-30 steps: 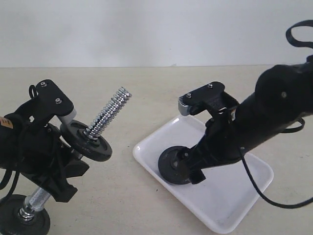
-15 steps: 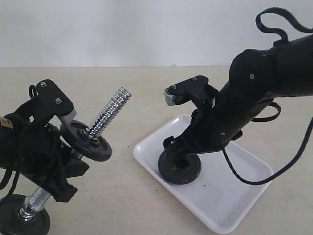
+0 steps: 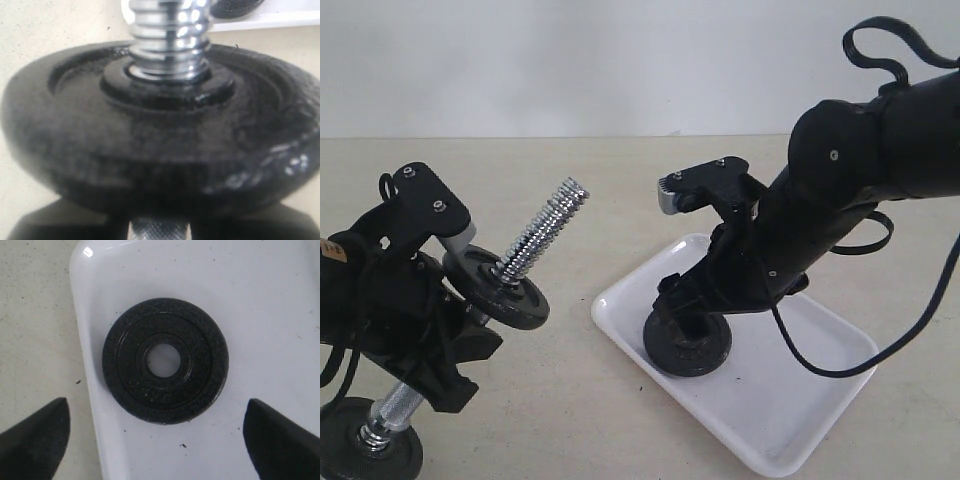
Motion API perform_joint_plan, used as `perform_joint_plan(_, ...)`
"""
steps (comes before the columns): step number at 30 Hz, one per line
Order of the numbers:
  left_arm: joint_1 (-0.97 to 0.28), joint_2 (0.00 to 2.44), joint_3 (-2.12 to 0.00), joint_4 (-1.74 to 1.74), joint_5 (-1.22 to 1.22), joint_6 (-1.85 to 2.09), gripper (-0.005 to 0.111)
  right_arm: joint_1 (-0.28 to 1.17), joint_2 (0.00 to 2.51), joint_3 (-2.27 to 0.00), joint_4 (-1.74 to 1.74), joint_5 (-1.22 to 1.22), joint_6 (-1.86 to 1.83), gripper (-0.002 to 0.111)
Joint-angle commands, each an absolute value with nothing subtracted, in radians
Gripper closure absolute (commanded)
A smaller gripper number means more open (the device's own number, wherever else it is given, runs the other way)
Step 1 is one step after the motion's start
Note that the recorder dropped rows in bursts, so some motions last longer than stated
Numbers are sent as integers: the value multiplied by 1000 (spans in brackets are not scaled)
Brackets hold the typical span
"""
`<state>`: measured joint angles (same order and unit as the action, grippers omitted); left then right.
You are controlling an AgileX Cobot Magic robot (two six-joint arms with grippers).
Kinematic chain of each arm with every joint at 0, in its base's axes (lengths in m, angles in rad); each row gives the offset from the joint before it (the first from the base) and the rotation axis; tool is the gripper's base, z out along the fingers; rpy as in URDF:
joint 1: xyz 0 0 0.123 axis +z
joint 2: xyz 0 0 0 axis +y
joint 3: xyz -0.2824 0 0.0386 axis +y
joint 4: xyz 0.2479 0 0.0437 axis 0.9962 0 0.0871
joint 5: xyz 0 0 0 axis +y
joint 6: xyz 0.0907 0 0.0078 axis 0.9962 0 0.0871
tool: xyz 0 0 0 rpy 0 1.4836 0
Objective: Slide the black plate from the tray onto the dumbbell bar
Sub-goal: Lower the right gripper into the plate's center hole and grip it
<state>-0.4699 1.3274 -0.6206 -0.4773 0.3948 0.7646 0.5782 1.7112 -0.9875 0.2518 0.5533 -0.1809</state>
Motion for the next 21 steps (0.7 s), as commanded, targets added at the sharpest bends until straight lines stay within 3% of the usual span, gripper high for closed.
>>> perform_joint_plan(1,-470,1291,-653,-556,278,756,102,579,1714,-991,256,544,-193,19)
perform_joint_plan(21,-470,1291,-653,-559,270,763,102,580,1946,-1187,256,679,-193,19)
